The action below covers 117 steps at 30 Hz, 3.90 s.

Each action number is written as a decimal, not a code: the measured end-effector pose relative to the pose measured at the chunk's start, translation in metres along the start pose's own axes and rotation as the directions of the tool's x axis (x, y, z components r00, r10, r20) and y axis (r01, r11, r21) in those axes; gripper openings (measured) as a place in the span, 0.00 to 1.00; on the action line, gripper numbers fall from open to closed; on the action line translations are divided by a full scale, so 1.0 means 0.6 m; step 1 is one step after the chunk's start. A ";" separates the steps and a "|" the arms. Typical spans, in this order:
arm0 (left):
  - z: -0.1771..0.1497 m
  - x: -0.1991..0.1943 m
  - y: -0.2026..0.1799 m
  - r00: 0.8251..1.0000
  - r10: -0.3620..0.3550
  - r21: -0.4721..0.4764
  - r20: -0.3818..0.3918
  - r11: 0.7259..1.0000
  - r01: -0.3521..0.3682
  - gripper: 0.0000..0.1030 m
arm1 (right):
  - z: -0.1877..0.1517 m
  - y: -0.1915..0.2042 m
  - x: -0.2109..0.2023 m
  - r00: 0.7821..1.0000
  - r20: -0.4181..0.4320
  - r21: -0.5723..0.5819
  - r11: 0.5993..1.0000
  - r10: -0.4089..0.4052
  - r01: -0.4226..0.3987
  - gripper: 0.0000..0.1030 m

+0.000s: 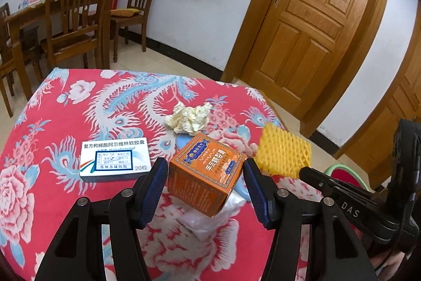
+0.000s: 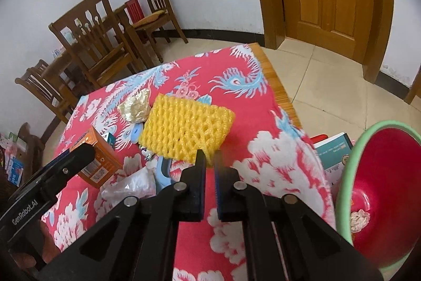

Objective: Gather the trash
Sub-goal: 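Lift and carry the orange box and yellow foam net over the red bucket, then open both grippers to drop the orange box and foam net into the bucket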

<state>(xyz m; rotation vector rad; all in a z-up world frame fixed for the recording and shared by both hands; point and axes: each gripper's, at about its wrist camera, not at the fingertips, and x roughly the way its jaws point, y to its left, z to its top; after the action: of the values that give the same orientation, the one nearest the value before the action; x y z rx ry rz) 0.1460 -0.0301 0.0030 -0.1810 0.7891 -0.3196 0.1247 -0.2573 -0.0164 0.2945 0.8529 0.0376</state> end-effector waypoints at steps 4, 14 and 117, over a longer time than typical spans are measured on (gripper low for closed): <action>-0.002 -0.010 -0.013 1.000 -0.010 0.004 0.004 1.000 0.010 0.59 | -0.007 -0.015 -0.032 1.000 0.030 0.013 1.000 0.000 0.000 0.08; -0.010 -0.029 -0.045 0.999 -0.034 0.020 0.012 0.999 0.034 0.59 | -0.029 -0.045 -0.090 0.997 0.073 0.032 0.999 0.000 -0.002 0.08; -0.137 0.111 -0.427 0.940 -0.194 0.335 -0.280 0.898 0.285 0.63 | -0.164 -0.412 -0.226 0.966 0.072 0.478 0.858 -0.250 0.187 0.29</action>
<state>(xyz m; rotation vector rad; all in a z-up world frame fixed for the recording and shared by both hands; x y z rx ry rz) 0.0760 -0.2965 -0.0272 0.1230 0.9316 -0.7317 -0.0591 -0.4911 -0.0444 0.6455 0.7510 -0.4057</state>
